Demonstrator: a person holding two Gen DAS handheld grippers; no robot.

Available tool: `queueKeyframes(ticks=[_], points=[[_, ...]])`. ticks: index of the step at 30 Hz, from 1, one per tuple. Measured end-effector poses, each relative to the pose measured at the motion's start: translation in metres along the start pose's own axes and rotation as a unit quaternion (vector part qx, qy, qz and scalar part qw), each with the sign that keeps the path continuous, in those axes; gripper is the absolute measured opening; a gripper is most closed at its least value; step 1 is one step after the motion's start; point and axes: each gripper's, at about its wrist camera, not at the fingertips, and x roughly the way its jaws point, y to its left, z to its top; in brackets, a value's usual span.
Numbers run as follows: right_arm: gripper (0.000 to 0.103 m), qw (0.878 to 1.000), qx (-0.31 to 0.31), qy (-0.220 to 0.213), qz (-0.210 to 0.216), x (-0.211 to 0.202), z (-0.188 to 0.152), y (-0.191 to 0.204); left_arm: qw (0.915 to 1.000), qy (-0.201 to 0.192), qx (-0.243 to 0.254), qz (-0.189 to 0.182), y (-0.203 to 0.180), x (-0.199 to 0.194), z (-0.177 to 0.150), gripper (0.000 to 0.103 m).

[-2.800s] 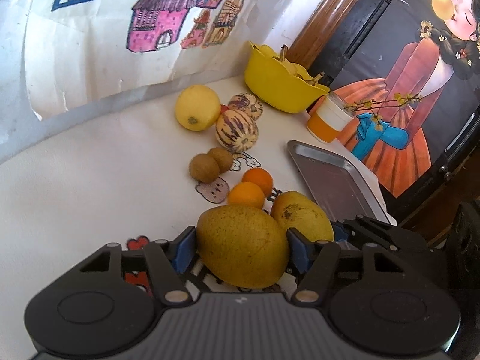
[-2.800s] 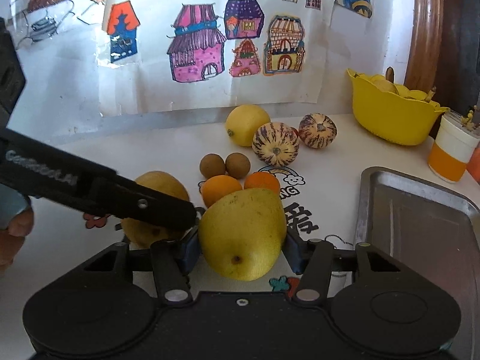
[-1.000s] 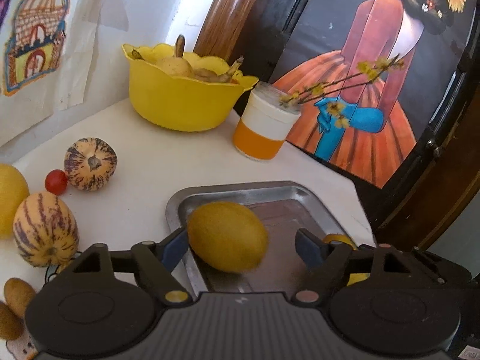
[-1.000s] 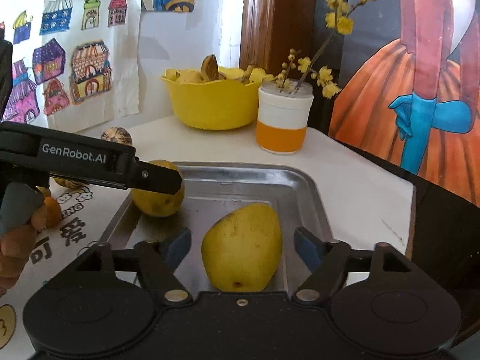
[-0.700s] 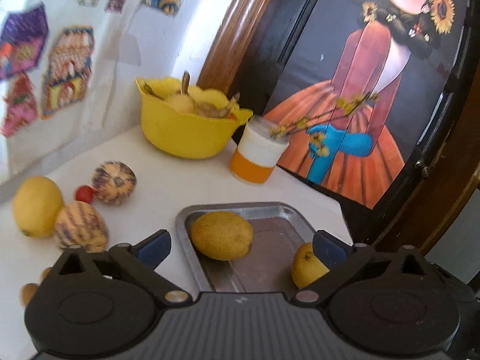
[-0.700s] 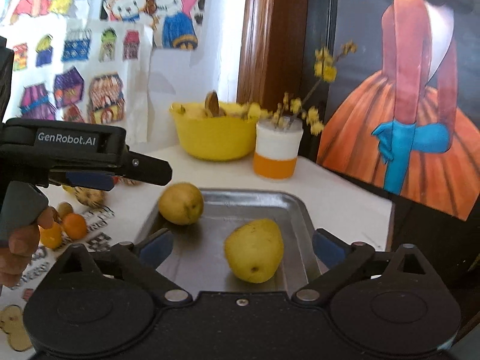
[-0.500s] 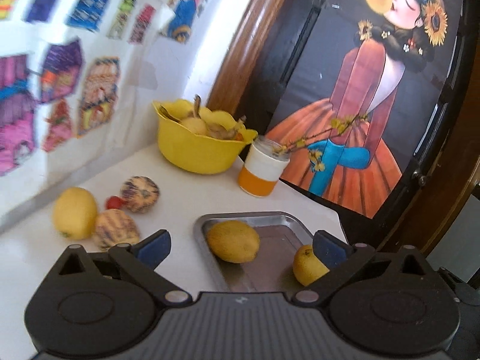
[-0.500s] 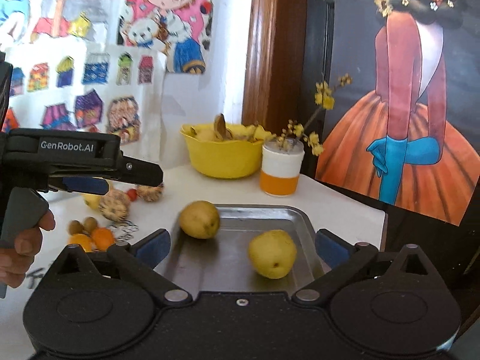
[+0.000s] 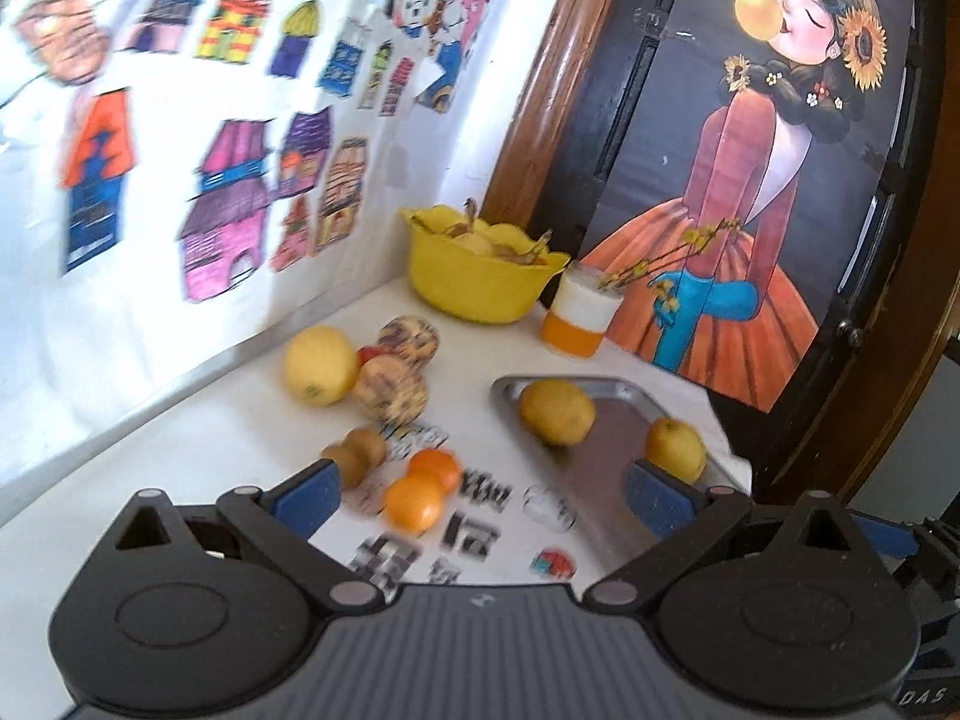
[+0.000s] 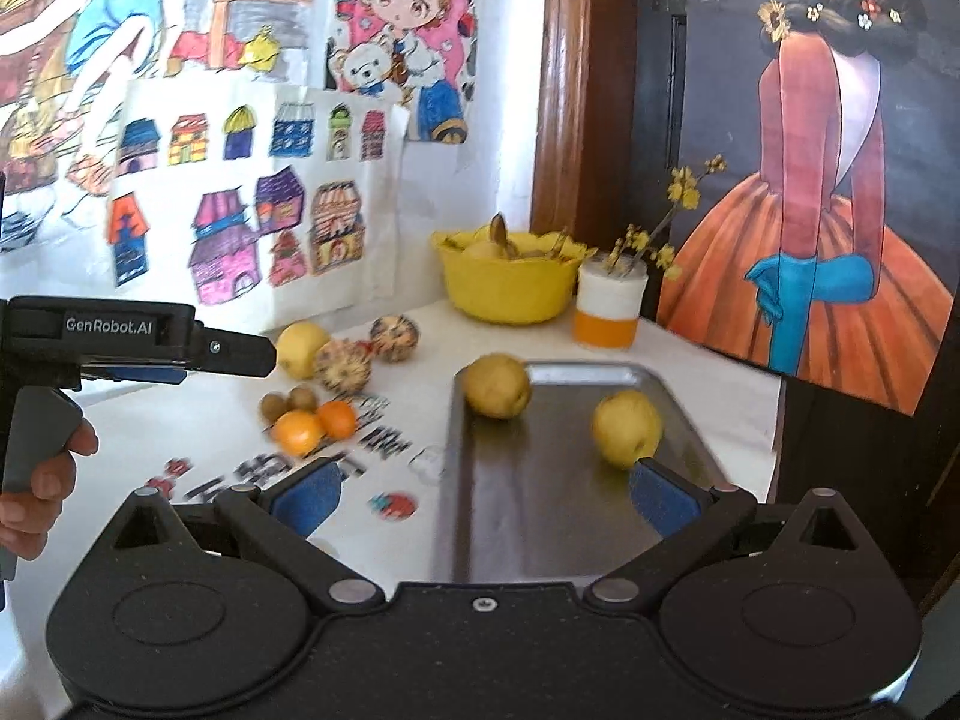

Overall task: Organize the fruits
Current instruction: 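Lift both tools off the tray and move toward the kiwis and oranges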

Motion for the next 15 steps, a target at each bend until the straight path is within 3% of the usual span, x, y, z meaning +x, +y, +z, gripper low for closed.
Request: queueKeyframes(ticks=[15], points=[[0.102, 0.996, 0.015, 0.084, 0.025, -0.010, -0.041, 0.047, 0.9974, 0.053, -0.017, 0.046, 0.062, -0.037, -0.046, 0.103]])
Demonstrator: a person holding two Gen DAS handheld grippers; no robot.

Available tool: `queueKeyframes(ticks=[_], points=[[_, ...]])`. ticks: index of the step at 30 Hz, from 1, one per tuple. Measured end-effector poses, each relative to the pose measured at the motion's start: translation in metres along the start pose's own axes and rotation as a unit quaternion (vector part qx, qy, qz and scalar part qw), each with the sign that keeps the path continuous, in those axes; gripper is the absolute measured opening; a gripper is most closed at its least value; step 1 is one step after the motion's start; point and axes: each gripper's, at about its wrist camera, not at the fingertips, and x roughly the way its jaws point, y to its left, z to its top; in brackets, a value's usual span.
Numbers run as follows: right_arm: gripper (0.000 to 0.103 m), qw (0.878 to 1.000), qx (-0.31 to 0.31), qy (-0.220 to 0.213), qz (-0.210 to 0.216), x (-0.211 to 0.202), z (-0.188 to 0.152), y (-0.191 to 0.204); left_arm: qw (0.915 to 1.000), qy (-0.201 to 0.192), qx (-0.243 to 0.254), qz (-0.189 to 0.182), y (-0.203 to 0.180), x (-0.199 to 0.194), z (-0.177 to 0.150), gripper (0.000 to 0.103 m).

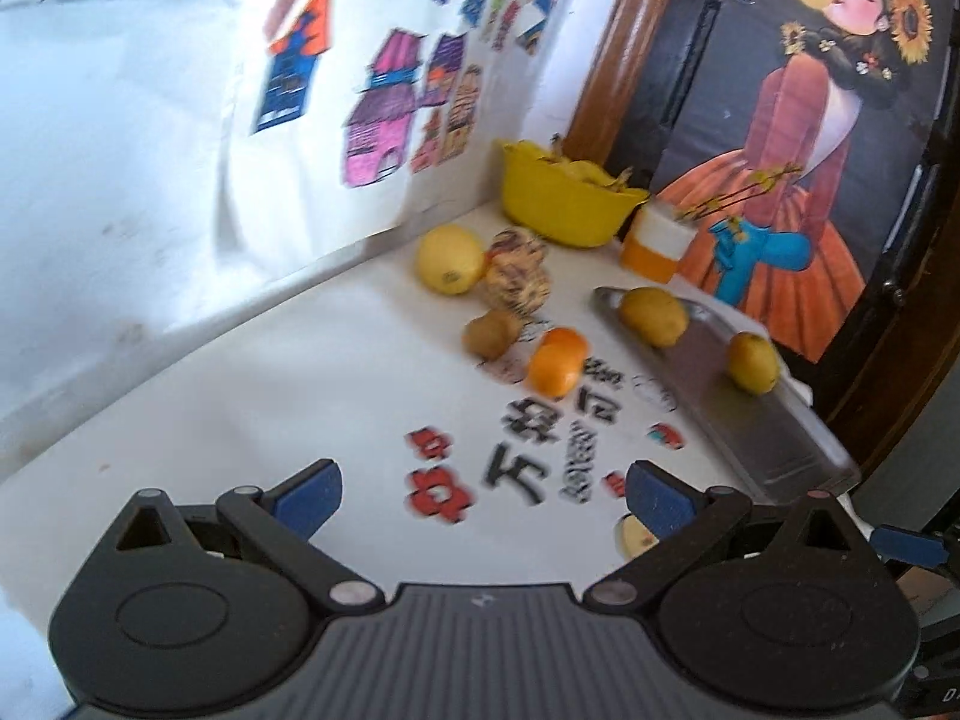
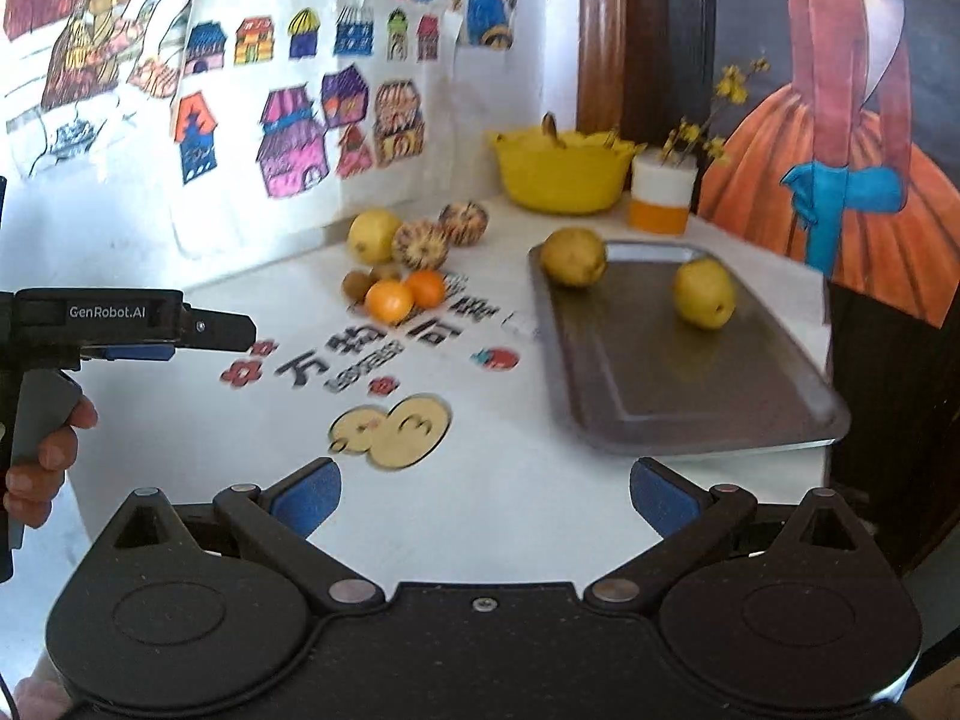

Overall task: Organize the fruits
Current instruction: 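Lift both tools off the tray and move toward the kiwis and oranges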

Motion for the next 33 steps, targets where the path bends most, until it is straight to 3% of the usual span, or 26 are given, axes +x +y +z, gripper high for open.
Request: queueKeyframes(ticks=[16, 31, 33], points=[[0.102, 1.000, 0.004, 0.022, 0.021, 0.034, 0.010, 0.021, 0.9980, -0.011, 0.051, 0.034, 0.017, -0.001, 0.011, 0.103], [0.102, 0.998, -0.060, 0.005, 0.034, 0.090, 0.054, 0.032, 0.9971, 0.009, 0.070, 0.030, 0.000, 0.063, 0.054, 0.103], [0.098, 0.997, -0.074, -0.001, 0.033, 0.100, 0.061, 0.034, 0.9969, 0.014, 0.072, 0.030, -0.002, 0.072, 0.058, 0.103]])
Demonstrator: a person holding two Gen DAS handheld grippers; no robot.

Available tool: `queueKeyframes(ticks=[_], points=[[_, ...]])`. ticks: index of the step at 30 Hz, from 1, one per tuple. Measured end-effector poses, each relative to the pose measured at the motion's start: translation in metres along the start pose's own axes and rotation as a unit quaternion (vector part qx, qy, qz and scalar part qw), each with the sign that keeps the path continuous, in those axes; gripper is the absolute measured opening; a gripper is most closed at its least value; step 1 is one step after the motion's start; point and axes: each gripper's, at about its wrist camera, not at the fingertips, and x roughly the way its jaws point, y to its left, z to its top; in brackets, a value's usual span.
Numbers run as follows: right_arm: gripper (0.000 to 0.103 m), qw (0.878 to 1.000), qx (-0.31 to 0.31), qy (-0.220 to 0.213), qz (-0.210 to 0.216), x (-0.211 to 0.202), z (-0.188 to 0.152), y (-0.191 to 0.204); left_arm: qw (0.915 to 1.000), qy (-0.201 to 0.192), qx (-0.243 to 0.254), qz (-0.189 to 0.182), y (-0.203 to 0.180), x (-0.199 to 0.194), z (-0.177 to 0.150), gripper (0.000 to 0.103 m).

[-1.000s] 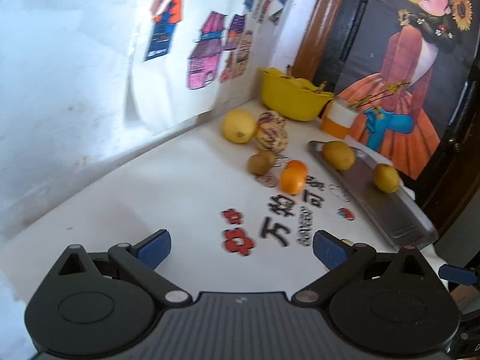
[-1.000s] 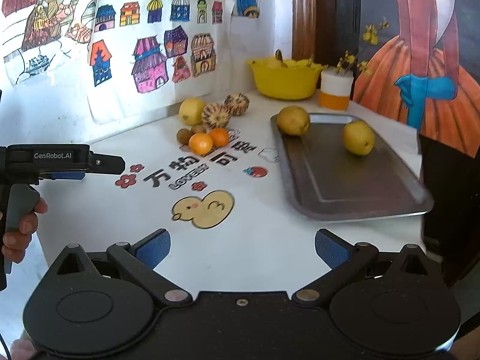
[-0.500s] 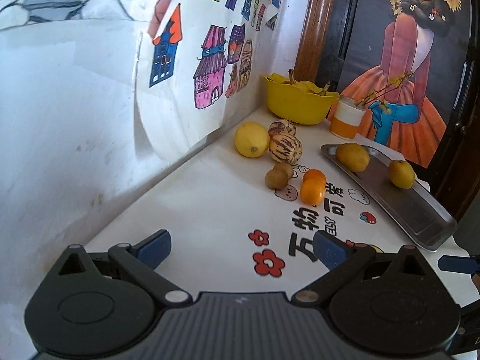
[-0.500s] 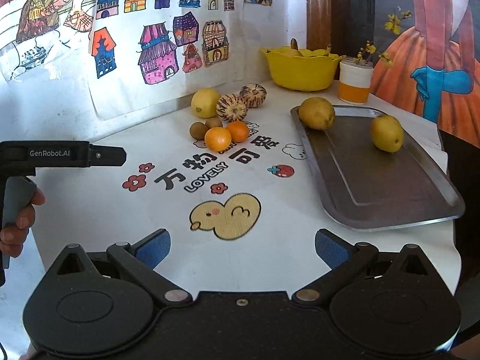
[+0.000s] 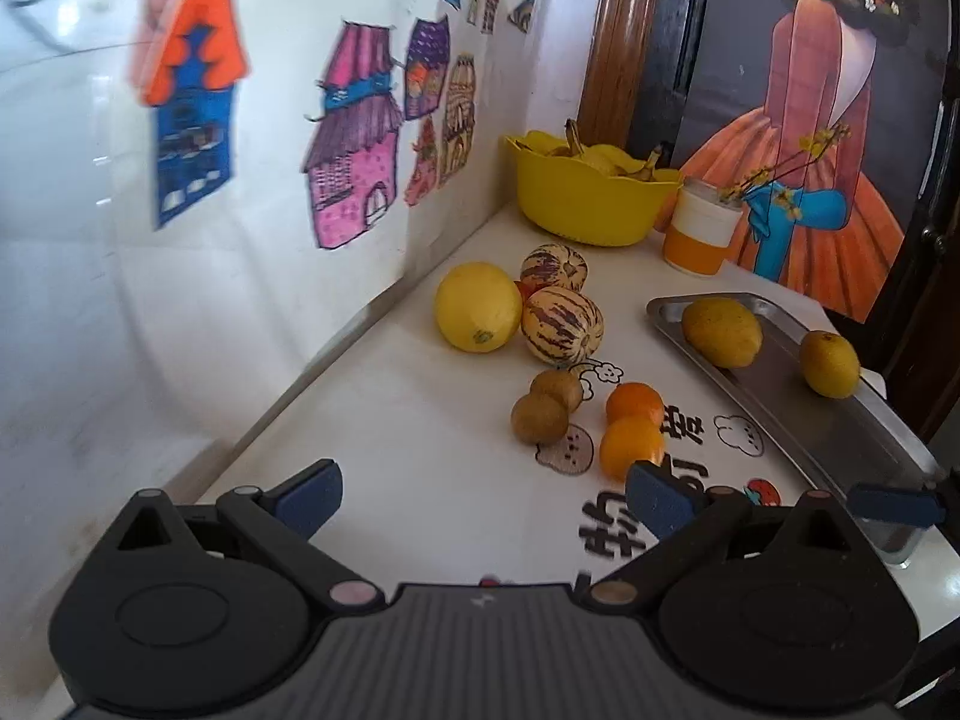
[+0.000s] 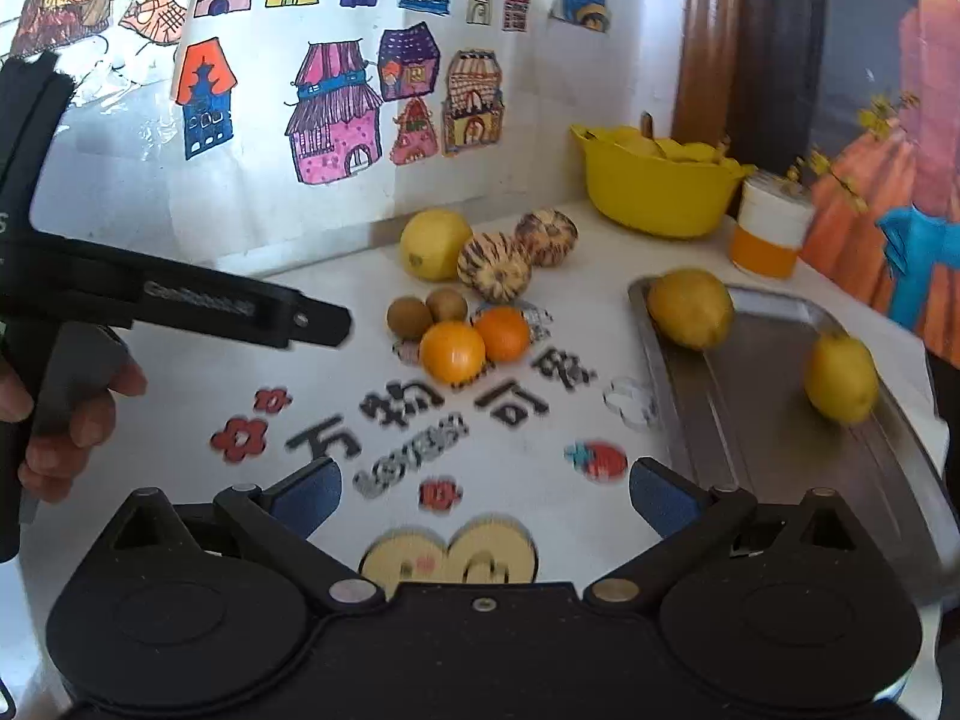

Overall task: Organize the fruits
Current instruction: 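Lift both tools off the tray and move toward the kiwis and oranges, then grasp a brown kiwi with the left gripper while the right gripper grasps an orange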

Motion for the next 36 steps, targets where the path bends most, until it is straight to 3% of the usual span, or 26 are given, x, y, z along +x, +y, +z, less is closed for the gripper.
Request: queueKeyframes(ticks=[6, 18, 28, 36], points=[[0.087, 1.000, -0.030, -0.008, 0.003, 0.025, 0.017, -0.001, 0.9999, 0.003, 0.004, -0.015, -0.001, 0.022, 0.012, 0.102], [0.066, 0.999, -0.040, 0.004, 0.033, 0.065, 0.028, -0.002, 0.9985, 0.024, -0.005, -0.049, 0.001, 0.051, 0.018, 0.076], [0.053, 0.998, -0.040, -0.002, 0.046, 0.078, 0.031, 0.003, 0.9981, 0.026, -0.004, -0.056, 0.001, 0.060, 0.020, 0.055], [0.041, 0.998, -0.035, -0.007, 0.044, 0.080, 0.031, 0.000, 0.9985, 0.028, 0.028, -0.039, -0.009, 0.065, 0.021, 0.051]])
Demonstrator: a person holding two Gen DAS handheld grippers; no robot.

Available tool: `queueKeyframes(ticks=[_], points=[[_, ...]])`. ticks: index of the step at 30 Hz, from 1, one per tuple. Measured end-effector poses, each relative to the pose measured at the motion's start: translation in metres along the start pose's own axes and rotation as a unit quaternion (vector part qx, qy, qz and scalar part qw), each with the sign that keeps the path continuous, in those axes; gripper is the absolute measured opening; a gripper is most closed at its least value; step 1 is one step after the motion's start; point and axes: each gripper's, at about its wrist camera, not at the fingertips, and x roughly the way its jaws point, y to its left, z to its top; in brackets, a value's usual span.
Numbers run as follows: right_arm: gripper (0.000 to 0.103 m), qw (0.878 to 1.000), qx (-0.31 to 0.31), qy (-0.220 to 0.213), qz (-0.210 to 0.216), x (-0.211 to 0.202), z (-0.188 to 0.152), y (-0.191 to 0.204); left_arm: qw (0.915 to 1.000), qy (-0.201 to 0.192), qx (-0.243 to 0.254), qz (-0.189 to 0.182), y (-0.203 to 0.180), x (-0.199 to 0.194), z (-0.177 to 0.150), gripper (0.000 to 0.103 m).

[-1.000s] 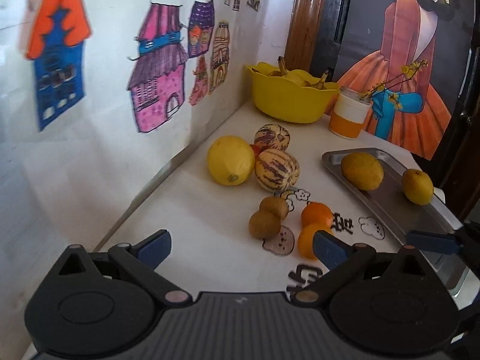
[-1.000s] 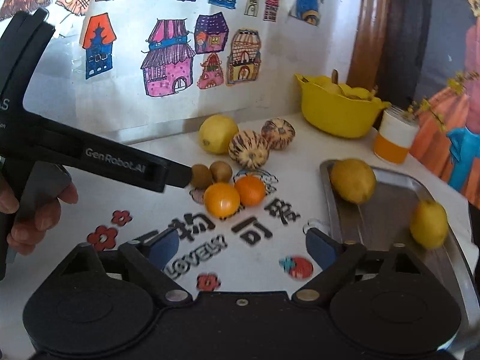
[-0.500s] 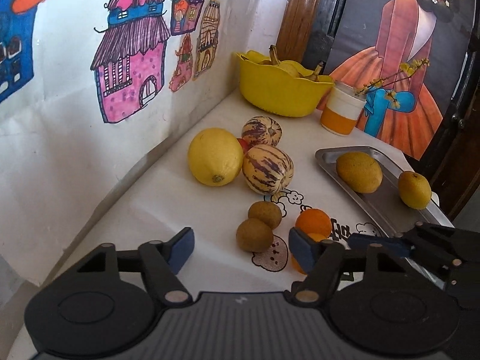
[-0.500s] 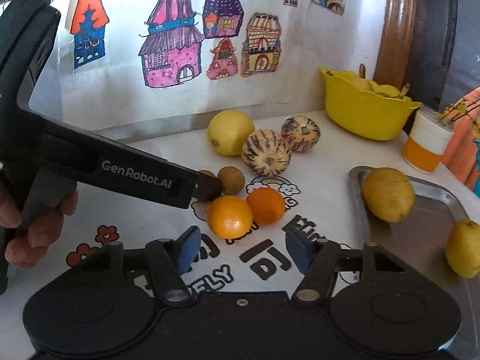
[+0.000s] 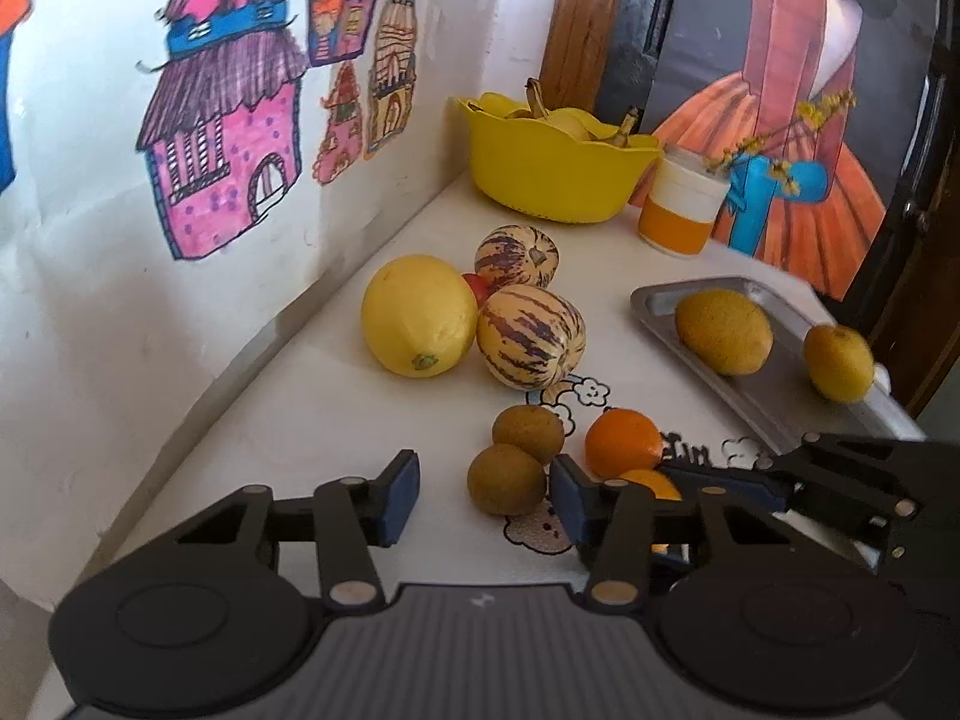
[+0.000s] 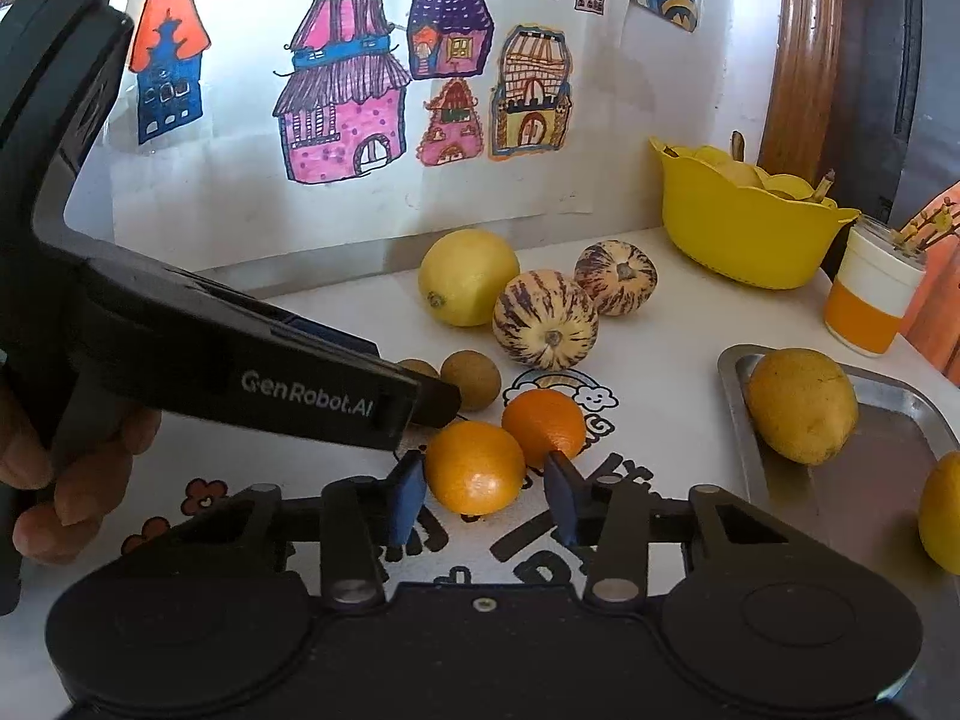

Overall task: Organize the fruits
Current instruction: 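Grasp a brown kiwi with the left gripper while the right gripper grasps an orange, then carry the kiwi onto the tray with the left gripper while the right gripper places the orange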

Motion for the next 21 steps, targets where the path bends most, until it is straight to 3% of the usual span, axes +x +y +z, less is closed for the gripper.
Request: queueKeyframes(ticks=[4, 21], points=[[0.037, 1.000, 0.009, -0.001, 0.004, -0.002, -0.001, -0.002, 0.9999, 0.003, 0.013, 0.006, -0.004, 0.000, -0.001, 0.032], [0.037, 0.998, 0.057, -0.011, 0.006, -0.043, -0.022, -0.025, 0.9998, 0.020, 0.001, -0.006, -0.030, -0.015, -0.004, 0.032]])
